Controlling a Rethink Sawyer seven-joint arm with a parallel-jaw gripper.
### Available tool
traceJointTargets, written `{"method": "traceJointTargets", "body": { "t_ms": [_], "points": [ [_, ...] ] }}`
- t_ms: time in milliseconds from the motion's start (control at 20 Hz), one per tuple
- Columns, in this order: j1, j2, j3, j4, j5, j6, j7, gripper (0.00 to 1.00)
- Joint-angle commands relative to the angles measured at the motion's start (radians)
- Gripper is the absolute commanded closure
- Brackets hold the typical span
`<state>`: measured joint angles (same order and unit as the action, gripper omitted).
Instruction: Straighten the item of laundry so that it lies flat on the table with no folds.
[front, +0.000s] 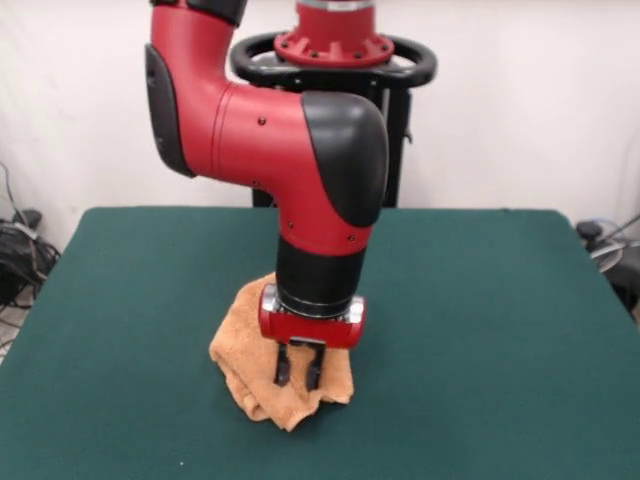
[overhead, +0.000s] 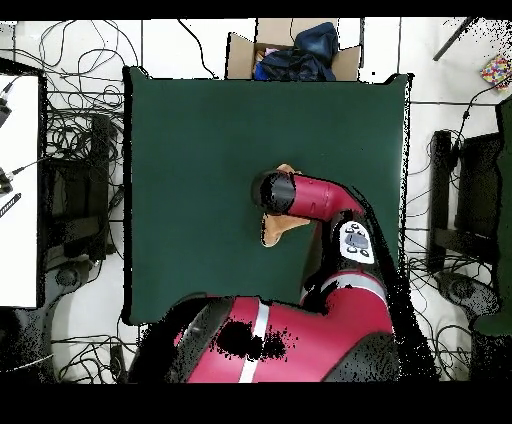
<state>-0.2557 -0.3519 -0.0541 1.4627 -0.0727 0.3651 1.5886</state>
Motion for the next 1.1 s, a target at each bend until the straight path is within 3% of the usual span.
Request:
{"method": "traceJointTargets", "body": {
  "t_ms": [50,350,750,1100],
  "points": [
    [-0.013,-0.002,0.087,0.107,-0.001,0.043,0.107,1.0],
    [-0.016,-0.159,0.124,0.198,0.049,0.139,0.121,1.0],
    [-0.084,-0.296,0.15,0.309,0.036,0.242,0.044,1.0],
    [-0.102,-0.398,0.177,0.419,0.046,0.291,0.055,1.0]
  ]
}}
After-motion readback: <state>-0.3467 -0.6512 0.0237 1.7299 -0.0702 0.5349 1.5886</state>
